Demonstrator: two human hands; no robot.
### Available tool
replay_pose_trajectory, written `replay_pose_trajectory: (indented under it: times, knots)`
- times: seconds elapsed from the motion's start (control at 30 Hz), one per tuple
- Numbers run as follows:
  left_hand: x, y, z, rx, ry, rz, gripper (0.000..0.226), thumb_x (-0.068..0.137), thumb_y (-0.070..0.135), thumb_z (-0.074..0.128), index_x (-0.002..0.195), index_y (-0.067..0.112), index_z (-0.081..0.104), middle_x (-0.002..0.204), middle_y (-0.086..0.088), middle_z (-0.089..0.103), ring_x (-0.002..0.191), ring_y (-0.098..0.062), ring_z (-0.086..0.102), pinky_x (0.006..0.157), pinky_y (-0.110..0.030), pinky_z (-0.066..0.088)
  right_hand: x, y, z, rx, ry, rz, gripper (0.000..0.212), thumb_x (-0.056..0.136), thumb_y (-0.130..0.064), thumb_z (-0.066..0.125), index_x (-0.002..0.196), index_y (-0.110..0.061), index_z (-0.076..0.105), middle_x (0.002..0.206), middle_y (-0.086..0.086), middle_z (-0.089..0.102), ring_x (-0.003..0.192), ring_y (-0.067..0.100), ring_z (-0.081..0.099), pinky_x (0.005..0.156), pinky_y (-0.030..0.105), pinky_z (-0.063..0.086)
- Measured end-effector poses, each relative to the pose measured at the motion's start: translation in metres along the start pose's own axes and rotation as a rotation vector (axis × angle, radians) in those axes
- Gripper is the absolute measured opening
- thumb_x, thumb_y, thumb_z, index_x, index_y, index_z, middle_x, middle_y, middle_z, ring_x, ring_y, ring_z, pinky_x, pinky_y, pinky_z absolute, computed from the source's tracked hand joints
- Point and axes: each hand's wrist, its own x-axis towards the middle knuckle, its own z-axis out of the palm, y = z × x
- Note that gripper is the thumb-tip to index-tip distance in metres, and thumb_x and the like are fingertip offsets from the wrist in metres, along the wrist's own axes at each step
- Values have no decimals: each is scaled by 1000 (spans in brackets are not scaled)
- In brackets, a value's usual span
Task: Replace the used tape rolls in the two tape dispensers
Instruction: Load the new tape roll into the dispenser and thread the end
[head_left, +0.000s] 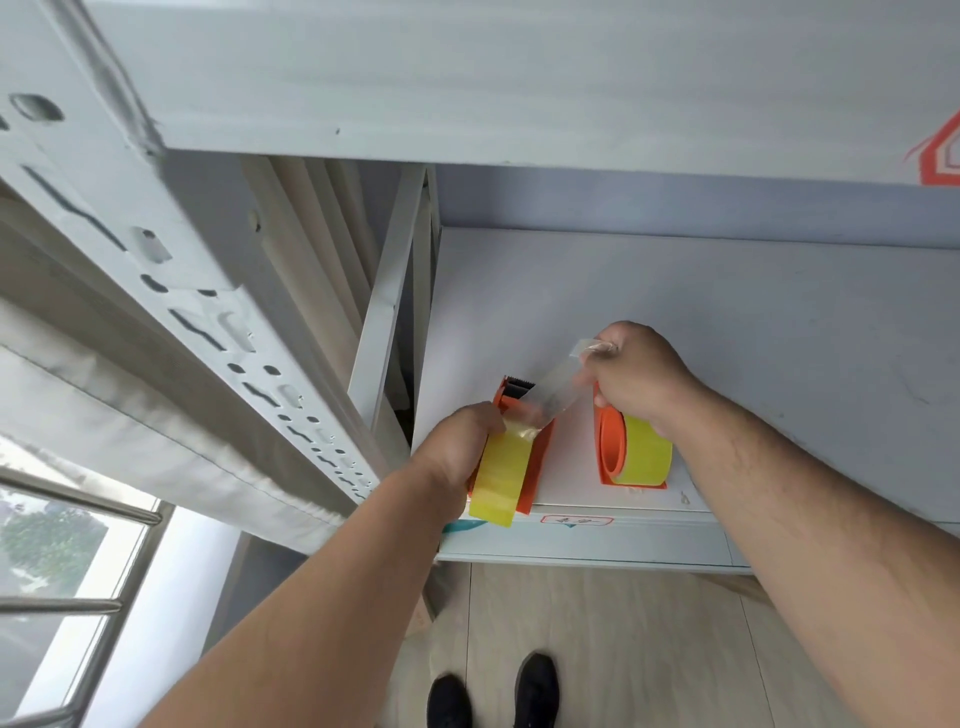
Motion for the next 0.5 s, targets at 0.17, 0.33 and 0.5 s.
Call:
replay_pose_trajectory:
  times: [0.17,0.33,0.5]
  knots:
    - [9,-3,-1,-26,21,-99,31,98,40,64,107,13,75,90,-14,80,85,-34,75,93,-51,60,1,0,1,-51,-61,-32,21,103,-19,46,104,-7,64,90,12,80,57,19,67,58,29,44]
    - [14,-7,1,77,145,-60,30,101,36,55,102,11,71,96,-18,74,86,-34,71,82,-39,55,1,1,-2,-162,-114,-38,19,105,-19,47,102,-9,64,76,7,73,52,15,64,52,27,41]
    - [14,-9,3,200,209,4,26,102,30,44,91,13,61,95,-22,65,83,-31,58,74,-38,43,9,6,-3,-351,-176,-88,14,100,-16,49,99,-15,63,82,9,75,63,23,73,59,33,55]
